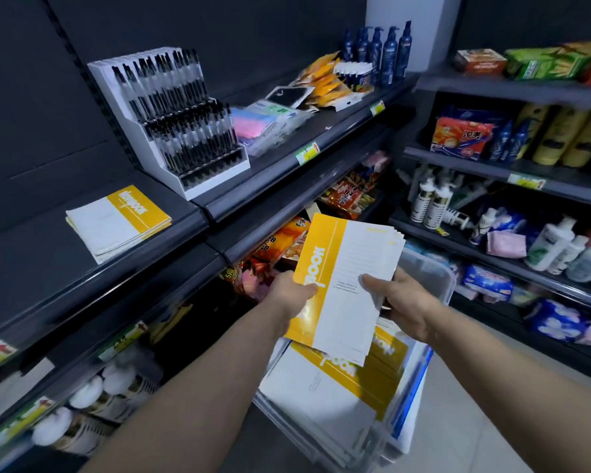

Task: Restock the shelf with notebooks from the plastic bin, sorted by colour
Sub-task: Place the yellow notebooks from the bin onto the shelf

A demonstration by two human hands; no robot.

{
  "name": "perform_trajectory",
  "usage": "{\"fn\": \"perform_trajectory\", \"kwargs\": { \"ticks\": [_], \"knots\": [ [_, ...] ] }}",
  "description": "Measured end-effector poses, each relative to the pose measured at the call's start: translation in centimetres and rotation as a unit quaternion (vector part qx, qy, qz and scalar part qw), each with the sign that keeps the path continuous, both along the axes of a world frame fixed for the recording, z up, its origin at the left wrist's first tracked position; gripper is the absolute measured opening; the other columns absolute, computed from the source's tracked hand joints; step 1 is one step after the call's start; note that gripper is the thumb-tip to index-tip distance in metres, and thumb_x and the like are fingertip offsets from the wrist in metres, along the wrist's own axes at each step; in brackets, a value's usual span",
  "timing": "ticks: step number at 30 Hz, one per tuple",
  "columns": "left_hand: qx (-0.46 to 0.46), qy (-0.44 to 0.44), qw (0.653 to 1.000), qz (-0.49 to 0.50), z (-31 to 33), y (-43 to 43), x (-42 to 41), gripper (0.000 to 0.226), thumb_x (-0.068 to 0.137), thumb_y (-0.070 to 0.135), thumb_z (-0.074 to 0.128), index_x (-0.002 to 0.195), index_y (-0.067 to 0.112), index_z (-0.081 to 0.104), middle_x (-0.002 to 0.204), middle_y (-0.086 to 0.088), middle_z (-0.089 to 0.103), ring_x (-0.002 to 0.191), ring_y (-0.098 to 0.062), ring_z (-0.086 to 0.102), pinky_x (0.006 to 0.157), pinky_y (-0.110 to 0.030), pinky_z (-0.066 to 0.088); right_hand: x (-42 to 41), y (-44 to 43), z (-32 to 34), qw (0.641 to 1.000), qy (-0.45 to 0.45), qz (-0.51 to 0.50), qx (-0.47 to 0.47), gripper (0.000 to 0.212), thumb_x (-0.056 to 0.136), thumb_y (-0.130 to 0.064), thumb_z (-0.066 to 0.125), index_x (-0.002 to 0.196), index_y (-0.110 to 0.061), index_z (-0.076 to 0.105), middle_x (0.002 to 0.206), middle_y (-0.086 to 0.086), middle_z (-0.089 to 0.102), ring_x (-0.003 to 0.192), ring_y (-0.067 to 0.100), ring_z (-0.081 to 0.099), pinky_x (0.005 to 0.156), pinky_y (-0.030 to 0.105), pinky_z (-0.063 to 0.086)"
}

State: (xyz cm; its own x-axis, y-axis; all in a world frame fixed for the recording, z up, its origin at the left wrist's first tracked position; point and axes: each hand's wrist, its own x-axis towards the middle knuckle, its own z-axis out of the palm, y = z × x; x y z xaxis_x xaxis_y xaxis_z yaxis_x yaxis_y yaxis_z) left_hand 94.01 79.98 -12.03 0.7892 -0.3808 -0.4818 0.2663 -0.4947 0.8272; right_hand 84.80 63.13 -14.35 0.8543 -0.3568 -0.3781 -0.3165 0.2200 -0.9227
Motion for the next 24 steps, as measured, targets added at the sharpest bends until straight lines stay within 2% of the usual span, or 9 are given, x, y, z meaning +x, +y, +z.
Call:
{"fn": "perform_trajectory", "kwargs": {
  "ticks": [4,7,9,11,13,16,19,22,24],
  "knots": [
    [-0.033,0.038,0.999,-0.012,-2.9,-2.5,0.4,0.045,0.095,0.027,0.06,0.132,0.004,0.048,0.135,-0.007,0.051,0.117,-0.028,0.054,0.096,-0.041,0.046,-0.7,-2.2,0.6,0.996,0.031,-0.048,-0.067,0.038,0.092,-0.008,0.059,0.126,-0.02,0.047,0.114,0.005,0.064,0.089,0.022,0.063,0.072,0.038,0.053],
    [-0.025,0.012,1.0,0.006,-5.5,-2.9,0.9,0.013,0.098,0.02,0.054,0.093,0.007,0.053,0.092,-0.013,0.052,0.084,-0.02,0.05,0.073,-0.033,0.041,-1.0,-4.9,0.9,0.972,0.051,-0.116,-0.197,0.036,0.089,-0.014,0.062,0.119,-0.021,0.043,0.117,0.006,0.062,0.097,0.027,0.062,0.087,0.045,0.051],
    [0.062,-0.024,0.998,0.002,-7.3,-2.6,1.4,0.021,0.097,0.018,0.052,0.077,0.011,0.052,0.084,-0.013,0.048,0.083,-0.022,0.047,0.071,-0.035,0.04,-1.6,-6.3,1.0,0.948,0.101,-0.11,-0.282,0.036,0.087,-0.021,0.063,0.115,-0.022,0.039,0.116,0.007,0.062,0.101,0.032,0.061,0.09,0.052,0.05],
    [0.168,-0.051,0.983,-0.049,-8.8,-2.0,1.5,0.026,0.094,0.016,0.052,0.069,0.011,0.055,0.09,-0.017,0.06,0.089,-0.03,0.059,0.079,-0.037,0.049,-2.3,-7.1,0.7,0.929,0.148,-0.078,-0.33,0.036,0.087,-0.025,0.062,0.113,-0.021,0.036,0.115,0.009,0.061,0.1,0.036,0.061,0.088,0.051,0.05],
    [0.283,-0.11,0.941,-0.152,-9.8,-1.7,1.1,0.02,0.093,0.017,0.053,0.095,0.002,0.065,0.117,-0.02,0.065,0.11,-0.033,0.061,0.087,-0.034,0.05,-2.7,-7.2,0.3,0.922,0.172,-0.042,-0.345,0.035,0.089,-0.026,0.061,0.112,-0.022,0.036,0.116,0.009,0.06,0.099,0.035,0.061,0.085,0.045,0.051],
    [0.306,-0.2,0.882,-0.297,-10.6,-1.5,0.2,0.038,0.098,0.019,0.05,0.136,0.014,0.052,0.142,-0.007,0.051,0.126,-0.024,0.051,0.098,-0.03,0.045,-2.6,-6.9,-0.4,0.913,0.163,-0.019,-0.374,0.041,0.091,-0.025,0.058,0.126,-0.023,0.039,0.122,0.007,0.057,0.102,0.034,0.06,0.076,0.035,0.045],
    [0.313,-0.259,0.815,-0.413,-11.4,-2.3,-0.1,0.047,0.097,0.012,0.049,0.143,0.022,0.044,0.15,-0.001,0.042,0.136,-0.023,0.04,0.105,-0.034,0.041,-2.2,-6.7,-0.9,0.886,0.149,-0.019,-0.438,0.05,0.091,-0.023,0.054,0.137,-0.023,0.034,0.125,0.01,0.054,0.106,0.036,0.058,0.073,0.033,0.039],
    [0.353,-0.309,0.743,-0.477,-12.0,-2.8,0.1,0.062,0.091,0.005,0.049,0.148,0.025,0.033,0.154,0.001,0.031,0.141,-0.022,0.029,0.107,-0.04,0.038,-2.1,-6.8,-1.4,0.885,0.15,-0.009,-0.441,0.057,0.092,-0.025,0.052,0.142,-0.028,0.026,0.125,0.01,0.057,0.106,0.037,0.06,0.08,0.04,0.048],
    [0.364,-0.332,0.72,-0.488,-12.4,-3.0,0.5,0.068,0.089,0.004,0.052,0.149,0.025,0.03,0.154,0.0,0.029,0.141,-0.022,0.028,0.107,-0.04,0.037,-2.0,-7.1,-1.9,0.887,0.16,-0.003,-0.433,0.061,0.093,-0.027,0.051,0.145,-0.031,0.021,0.126,0.009,0.059,0.106,0.036,0.061,0.083,0.043,0.05]
  ]
}}
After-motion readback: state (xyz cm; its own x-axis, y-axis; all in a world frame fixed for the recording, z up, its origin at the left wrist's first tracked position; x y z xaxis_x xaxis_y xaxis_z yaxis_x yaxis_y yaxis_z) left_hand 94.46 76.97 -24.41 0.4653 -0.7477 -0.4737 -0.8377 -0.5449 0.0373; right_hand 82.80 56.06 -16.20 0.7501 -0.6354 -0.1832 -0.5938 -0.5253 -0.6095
